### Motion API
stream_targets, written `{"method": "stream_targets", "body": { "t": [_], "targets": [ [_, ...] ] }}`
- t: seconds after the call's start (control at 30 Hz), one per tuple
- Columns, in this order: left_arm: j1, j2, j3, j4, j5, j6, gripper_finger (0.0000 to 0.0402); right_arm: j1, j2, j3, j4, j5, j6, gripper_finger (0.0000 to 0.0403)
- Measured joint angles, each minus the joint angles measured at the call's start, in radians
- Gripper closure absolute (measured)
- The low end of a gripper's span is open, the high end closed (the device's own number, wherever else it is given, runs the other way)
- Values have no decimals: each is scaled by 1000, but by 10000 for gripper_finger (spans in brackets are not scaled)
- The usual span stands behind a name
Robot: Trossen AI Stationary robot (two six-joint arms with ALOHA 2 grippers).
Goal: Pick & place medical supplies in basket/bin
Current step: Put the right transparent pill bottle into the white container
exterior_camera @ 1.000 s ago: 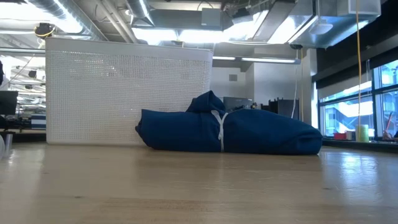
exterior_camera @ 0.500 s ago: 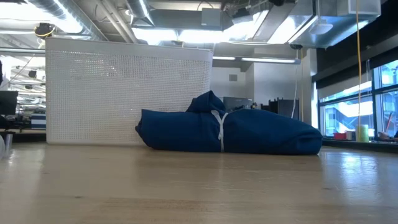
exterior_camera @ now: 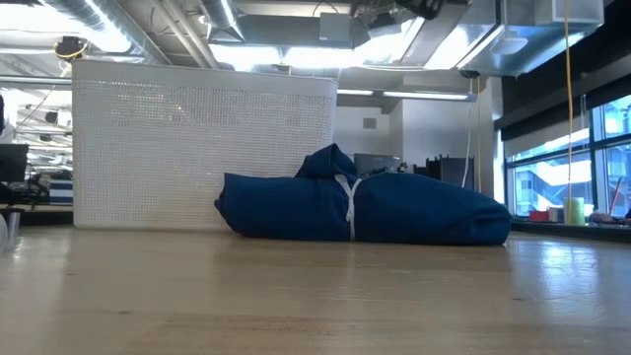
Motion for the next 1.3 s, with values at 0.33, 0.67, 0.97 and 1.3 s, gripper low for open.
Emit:
{"method": "stream_targets", "body": {
  "t": [0.33,0.67,0.97,1.3],
  "targets": [
    [23,52,2,56,118,-48,217,-24,7,-2,18,-71,-21,257],
    [50,56,0,46,125,-49,217,-24,42,0,51,-75,-26,257],
    [62,99,2,88,240,-111,217,-41,52,1,51,-103,-26,257],
    [75,112,0,131,319,-91,255,-42,52,0,49,-125,-27,257]
  ]
}}
